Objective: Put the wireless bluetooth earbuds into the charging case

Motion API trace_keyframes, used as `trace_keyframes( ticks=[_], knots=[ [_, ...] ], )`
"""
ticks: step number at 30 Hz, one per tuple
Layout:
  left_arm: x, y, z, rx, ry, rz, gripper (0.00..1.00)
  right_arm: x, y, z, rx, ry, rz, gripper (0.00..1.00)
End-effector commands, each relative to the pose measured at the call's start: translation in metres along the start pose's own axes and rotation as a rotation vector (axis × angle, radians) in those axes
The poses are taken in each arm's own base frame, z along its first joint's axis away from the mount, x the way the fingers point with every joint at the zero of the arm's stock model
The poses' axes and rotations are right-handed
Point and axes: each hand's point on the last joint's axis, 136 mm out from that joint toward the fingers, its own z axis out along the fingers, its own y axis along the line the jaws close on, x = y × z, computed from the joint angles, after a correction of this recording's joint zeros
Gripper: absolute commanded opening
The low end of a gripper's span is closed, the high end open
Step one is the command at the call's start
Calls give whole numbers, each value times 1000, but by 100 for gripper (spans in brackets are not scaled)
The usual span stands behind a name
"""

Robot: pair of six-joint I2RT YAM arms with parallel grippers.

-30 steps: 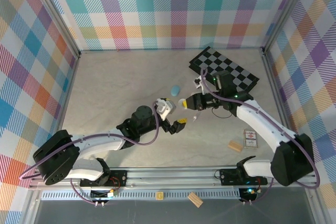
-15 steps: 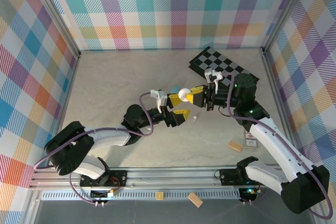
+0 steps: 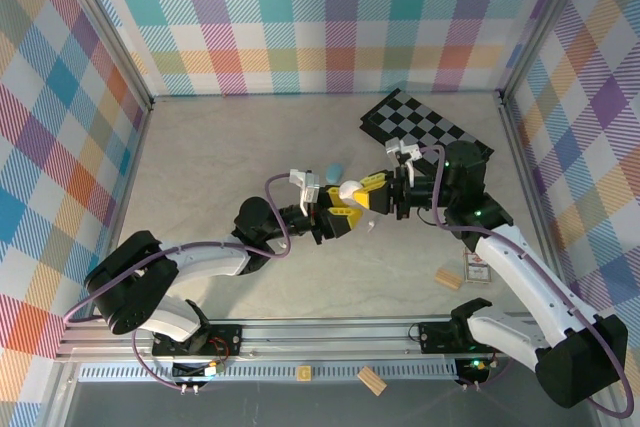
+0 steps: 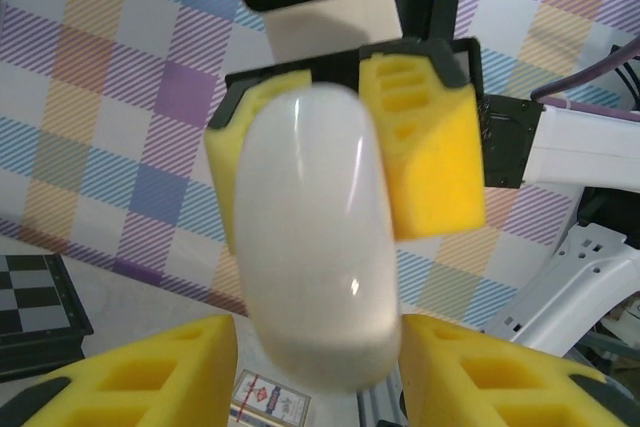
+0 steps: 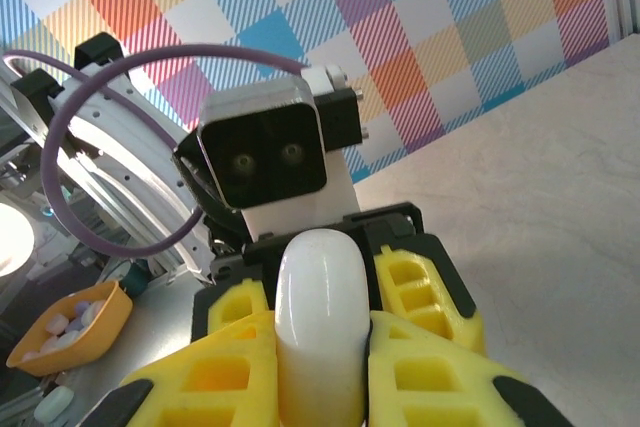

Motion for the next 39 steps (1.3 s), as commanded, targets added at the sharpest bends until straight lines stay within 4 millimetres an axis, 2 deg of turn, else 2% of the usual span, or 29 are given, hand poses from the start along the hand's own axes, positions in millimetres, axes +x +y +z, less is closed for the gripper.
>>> trace_keyframes(
  ticks=[1,14,21,25,28,29,31,33,37,39],
  knots=[
    [-29,-19,2,76,-66,55,44,4,5,-3,-5,13,-51,14],
    [-29,-18,1,74,-65,42,34,16,1,-4,16,34,-53,14],
    [-20,-18,3,93,-37,53,21,19,-2,-5,31,52,-46,16],
    [-8,-17,2,110,-6,106,20,11,-12,-6,109,33,-3,32],
    [-4,-19,-1,118,4,172,20,5,-38,-10,263,14,49,42],
    [-3,-19,-2,122,7,192,14,6,-50,-13,327,17,77,45],
    [-1,-20,-3,131,15,216,14,2,-63,-17,404,7,98,49],
    [5,-18,-4,126,26,235,14,-5,-64,-17,409,-19,95,54],
    [17,-8,-9,96,53,271,15,-15,-52,-14,354,-30,85,64],
    [23,-4,-13,89,68,321,15,-18,-45,-13,323,-41,65,73]
  ],
)
